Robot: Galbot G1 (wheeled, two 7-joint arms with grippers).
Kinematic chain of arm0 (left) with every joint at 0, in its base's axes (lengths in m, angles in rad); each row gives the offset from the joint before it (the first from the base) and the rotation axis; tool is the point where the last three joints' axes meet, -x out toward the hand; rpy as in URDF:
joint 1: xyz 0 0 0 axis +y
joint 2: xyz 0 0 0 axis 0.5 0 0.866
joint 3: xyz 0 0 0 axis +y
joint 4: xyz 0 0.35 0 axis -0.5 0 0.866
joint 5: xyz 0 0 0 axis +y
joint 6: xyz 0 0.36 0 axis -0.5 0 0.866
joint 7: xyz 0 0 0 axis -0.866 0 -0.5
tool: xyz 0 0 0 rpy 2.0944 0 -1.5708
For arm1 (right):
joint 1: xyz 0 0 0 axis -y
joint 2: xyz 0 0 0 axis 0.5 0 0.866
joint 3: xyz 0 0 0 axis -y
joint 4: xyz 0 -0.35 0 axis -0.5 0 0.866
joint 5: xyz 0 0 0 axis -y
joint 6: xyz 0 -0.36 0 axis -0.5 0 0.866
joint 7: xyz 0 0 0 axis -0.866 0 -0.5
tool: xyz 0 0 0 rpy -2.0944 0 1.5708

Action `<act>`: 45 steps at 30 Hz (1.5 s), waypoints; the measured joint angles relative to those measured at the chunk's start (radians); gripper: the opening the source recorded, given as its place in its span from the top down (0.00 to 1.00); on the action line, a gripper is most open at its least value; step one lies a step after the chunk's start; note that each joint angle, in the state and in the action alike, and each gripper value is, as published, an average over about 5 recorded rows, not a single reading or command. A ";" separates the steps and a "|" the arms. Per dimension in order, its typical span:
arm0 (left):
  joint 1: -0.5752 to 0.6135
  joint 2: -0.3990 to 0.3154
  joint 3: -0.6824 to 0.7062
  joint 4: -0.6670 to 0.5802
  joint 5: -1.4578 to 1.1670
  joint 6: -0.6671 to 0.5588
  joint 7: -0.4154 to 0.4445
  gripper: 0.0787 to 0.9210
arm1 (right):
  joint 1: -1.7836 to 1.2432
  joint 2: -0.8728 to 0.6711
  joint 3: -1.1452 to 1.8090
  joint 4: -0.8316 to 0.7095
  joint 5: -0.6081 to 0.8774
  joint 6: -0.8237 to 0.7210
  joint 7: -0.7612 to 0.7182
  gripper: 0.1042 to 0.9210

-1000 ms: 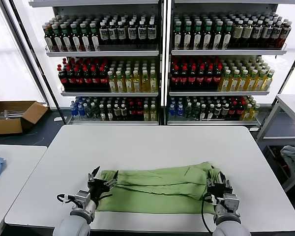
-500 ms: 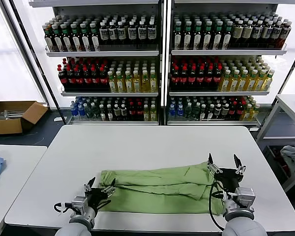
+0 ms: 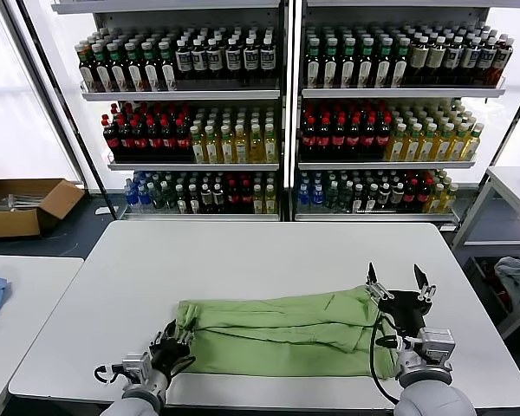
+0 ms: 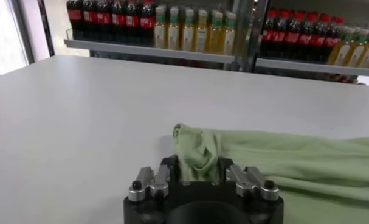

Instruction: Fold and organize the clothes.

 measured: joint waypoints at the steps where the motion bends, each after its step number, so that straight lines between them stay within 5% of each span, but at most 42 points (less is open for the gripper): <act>1: 0.002 0.001 -0.002 -0.001 -0.002 -0.002 0.002 0.62 | 0.002 -0.001 0.000 0.000 0.000 -0.001 0.000 0.12; 13: 0.006 0.034 -0.056 -0.025 0.017 -0.022 0.031 0.97 | 0.017 -0.016 -0.006 0.005 0.002 -0.004 0.003 0.12; 31: -0.030 0.395 -0.453 0.108 -0.035 -0.067 0.078 0.97 | 0.041 -0.001 -0.020 0.013 0.003 -0.013 0.017 0.12; 37: -0.014 0.409 -0.453 0.060 -0.029 -0.059 0.079 0.97 | 0.025 0.002 -0.009 0.026 -0.004 -0.011 0.020 0.12; 45: -0.012 0.317 -0.310 -0.065 0.028 -0.035 0.077 0.97 | -0.011 0.007 0.012 0.043 -0.011 0.001 0.019 0.12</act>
